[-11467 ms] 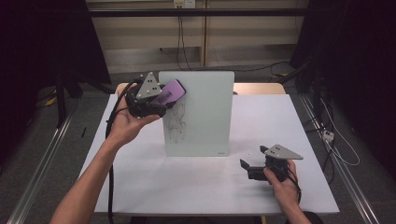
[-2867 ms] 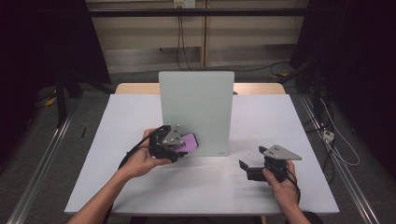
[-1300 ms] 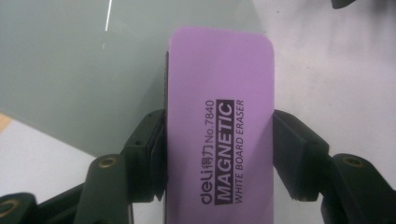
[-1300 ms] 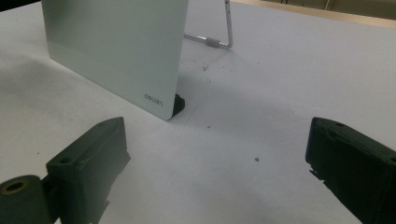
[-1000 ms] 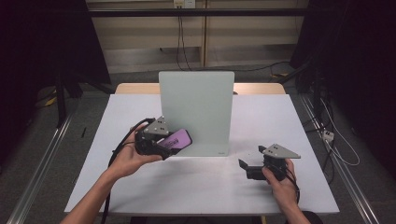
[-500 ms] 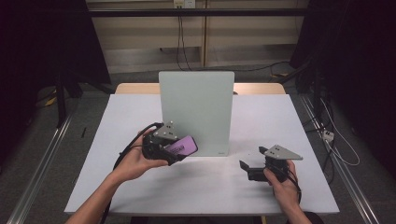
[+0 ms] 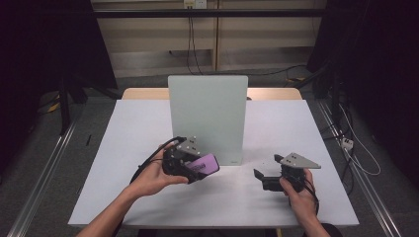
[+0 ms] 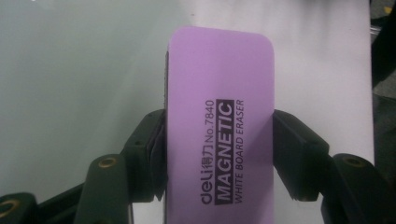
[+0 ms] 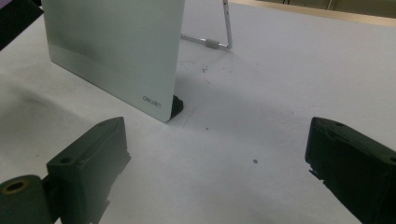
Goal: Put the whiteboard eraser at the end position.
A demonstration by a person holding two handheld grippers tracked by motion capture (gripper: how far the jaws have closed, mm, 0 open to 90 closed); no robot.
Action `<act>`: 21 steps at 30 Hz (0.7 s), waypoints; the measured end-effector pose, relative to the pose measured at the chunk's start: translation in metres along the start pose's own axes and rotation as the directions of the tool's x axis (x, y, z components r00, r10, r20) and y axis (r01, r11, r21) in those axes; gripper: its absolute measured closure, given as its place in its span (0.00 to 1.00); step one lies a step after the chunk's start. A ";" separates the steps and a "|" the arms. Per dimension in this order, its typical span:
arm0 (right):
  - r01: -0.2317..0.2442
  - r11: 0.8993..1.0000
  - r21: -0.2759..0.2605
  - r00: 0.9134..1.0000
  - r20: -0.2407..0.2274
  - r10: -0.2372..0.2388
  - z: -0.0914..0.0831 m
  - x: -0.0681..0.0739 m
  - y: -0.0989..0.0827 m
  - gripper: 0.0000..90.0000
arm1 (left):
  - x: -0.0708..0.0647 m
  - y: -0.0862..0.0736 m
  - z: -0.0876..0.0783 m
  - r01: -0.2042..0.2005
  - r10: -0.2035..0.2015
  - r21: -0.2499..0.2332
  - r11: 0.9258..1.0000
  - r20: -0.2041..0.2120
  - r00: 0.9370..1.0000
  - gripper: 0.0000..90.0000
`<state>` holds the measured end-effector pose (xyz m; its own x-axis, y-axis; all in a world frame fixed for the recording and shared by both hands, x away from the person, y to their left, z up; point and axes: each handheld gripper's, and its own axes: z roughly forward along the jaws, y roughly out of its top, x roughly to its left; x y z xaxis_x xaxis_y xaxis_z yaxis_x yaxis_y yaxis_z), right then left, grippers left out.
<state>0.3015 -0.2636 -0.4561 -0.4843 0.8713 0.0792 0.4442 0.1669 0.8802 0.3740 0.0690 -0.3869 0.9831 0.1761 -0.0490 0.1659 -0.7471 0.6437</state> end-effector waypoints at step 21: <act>0.010 1.000 0.003 1.000 0.007 -0.010 0.001 0.002 0.002 0.06 | -0.009 0.004 0.031 0.019 -0.023 0.079 0.997 0.051 0.998 0.45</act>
<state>0.3015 -0.2609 -0.4548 -0.4832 0.8729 0.0671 0.4416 0.1768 0.8796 0.3678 0.0444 -0.4079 0.9817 0.1603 -0.1025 0.1899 -0.7922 0.5799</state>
